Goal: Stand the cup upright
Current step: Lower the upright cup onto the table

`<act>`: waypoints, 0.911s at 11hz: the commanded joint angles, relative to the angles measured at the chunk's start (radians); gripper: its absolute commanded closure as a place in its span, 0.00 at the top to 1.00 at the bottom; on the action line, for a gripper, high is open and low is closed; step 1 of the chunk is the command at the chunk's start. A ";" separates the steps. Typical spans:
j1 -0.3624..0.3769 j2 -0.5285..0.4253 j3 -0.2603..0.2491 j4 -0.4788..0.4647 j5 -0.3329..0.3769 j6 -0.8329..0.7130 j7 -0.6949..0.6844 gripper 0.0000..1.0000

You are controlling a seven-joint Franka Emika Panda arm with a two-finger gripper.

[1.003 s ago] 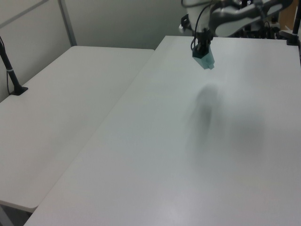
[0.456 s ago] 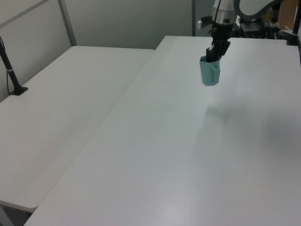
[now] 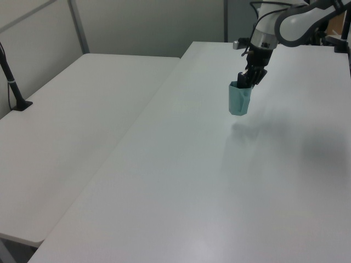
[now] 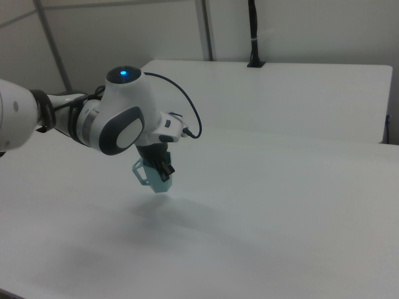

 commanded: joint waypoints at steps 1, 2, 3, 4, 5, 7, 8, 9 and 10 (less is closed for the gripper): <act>-0.007 0.017 -0.004 -0.010 0.023 0.024 -0.029 0.00; -0.005 0.036 -0.004 -0.004 0.022 0.025 -0.027 0.00; -0.005 0.050 -0.004 0.000 0.010 0.024 -0.027 0.00; -0.005 0.060 -0.004 0.000 -0.015 0.025 -0.024 0.00; -0.004 0.076 -0.004 0.005 -0.023 0.025 -0.023 0.00; -0.005 0.085 -0.004 0.008 -0.027 0.027 -0.021 0.00; -0.008 0.082 -0.004 0.014 -0.026 0.024 -0.018 0.00; -0.021 0.078 -0.004 0.023 -0.024 0.010 -0.012 0.66; -0.018 0.070 -0.006 0.028 -0.027 -0.025 -0.023 1.00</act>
